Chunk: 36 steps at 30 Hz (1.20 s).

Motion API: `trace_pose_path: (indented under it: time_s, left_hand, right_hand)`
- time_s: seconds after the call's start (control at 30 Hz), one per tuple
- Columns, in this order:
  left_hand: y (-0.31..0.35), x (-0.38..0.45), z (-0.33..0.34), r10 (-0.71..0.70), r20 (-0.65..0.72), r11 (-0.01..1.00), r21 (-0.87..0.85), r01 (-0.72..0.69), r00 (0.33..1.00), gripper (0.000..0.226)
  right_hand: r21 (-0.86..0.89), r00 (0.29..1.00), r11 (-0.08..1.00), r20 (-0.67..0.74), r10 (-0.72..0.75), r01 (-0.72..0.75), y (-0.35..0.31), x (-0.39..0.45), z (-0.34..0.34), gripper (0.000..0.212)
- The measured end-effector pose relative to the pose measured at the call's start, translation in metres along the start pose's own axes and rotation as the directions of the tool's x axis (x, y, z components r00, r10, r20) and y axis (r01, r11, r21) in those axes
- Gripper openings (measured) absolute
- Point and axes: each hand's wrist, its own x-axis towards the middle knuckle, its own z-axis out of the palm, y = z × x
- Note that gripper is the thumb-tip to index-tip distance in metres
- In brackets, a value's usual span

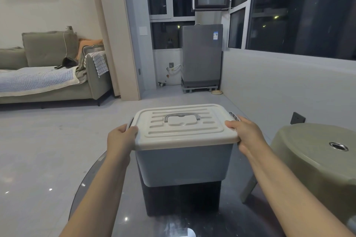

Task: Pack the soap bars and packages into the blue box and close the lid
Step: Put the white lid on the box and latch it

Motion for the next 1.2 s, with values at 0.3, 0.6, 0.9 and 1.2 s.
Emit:
trace_pose_path:
  time_s: [0.3, 0.6, 0.9, 1.2]
  left_hand:
    - [0.001, -0.003, 0.0, -0.01, 0.01, 1.0, 0.003, 0.01, 1.0, 0.01]
    - [0.001, -0.002, -0.001, 0.006, 0.027, 1.0, -0.004, -0.006, 1.0, 0.01]
    - [0.002, -0.003, -0.001, -0.024, 0.018, 1.0, -0.003, 0.024, 1.0, 0.012]
    - [0.003, -0.005, -0.001, -0.025, 0.021, 1.0, -0.006, 0.026, 0.999, 0.013]
  right_hand:
    - [-0.014, 1.0, 1.0, 0.026, 0.015, -0.014, -0.002, 0.003, -0.002, 0.047]
    - [0.007, 0.998, 1.0, 0.048, 0.03, -0.031, -0.003, 0.003, -0.003, 0.053]
    - [-0.077, 1.0, 0.997, 0.002, -0.002, 0.002, -0.004, 0.003, -0.004, 0.06]
    - [-0.247, 0.992, 0.962, 0.072, -0.105, 0.119, -0.005, -0.011, -0.005, 0.034]
